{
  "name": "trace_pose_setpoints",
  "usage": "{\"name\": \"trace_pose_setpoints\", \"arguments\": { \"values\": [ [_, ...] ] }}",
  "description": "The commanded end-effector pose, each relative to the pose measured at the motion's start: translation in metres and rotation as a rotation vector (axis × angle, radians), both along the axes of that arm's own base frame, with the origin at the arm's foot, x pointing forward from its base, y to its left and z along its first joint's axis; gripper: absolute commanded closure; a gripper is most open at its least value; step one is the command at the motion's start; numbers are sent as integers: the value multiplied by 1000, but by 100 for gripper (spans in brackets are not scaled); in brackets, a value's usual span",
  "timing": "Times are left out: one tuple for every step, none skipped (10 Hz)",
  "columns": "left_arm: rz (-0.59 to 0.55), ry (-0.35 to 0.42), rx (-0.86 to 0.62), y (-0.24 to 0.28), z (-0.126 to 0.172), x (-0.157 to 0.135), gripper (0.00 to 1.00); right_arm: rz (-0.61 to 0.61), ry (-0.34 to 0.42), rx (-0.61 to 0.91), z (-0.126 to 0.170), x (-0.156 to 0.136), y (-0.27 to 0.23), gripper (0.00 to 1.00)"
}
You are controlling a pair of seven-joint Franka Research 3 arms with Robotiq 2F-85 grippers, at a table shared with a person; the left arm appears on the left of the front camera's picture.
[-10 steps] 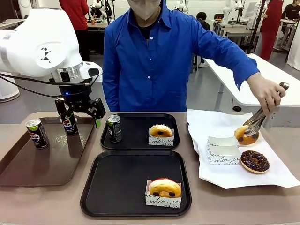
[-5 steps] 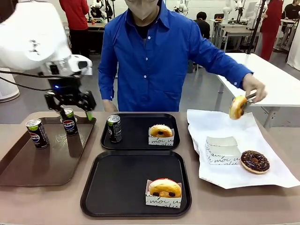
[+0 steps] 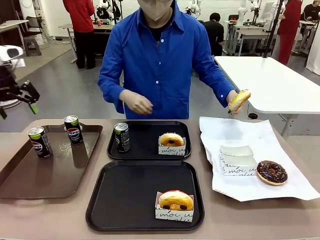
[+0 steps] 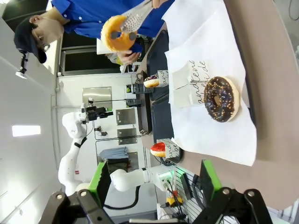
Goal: Set up donuts and drinks on trays.
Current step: Pick up one Pepsi coke from the Handle tray and place it on the Flat Tray without a Pepsi coke.
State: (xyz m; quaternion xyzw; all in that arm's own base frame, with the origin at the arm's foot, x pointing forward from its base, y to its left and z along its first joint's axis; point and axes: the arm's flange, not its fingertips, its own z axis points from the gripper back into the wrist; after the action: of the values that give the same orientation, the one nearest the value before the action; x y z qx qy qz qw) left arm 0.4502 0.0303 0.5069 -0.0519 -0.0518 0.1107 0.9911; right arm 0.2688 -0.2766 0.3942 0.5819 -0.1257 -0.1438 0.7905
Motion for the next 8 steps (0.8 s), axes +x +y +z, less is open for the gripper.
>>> {"name": "trace_pose_setpoints", "arguments": {
  "values": [
    [-53,-14,-43,-2,-15,18,0,1,-8,10,0,0,-1,0],
    [0,0,0,0,0,0,0,1,-8,10,0,0,-1,0],
    [0,0,0,0,0,0,0,1,-8,10,0,0,-1,0],
    [0,0,0,0,0,0,0,1,-8,10,0,0,-1,0],
    [0,0,0,0,0,0,0,1,-8,10,0,0,-1,0],
    [0,0,0,0,0,0,0,1,-8,10,0,0,-1,0],
    [0,0,0,0,0,0,0,1,-8,10,0,0,-1,0],
    [-17,-6,-7,2,0,3,0,1,-8,10,0,0,-1,0]
  ]
}}
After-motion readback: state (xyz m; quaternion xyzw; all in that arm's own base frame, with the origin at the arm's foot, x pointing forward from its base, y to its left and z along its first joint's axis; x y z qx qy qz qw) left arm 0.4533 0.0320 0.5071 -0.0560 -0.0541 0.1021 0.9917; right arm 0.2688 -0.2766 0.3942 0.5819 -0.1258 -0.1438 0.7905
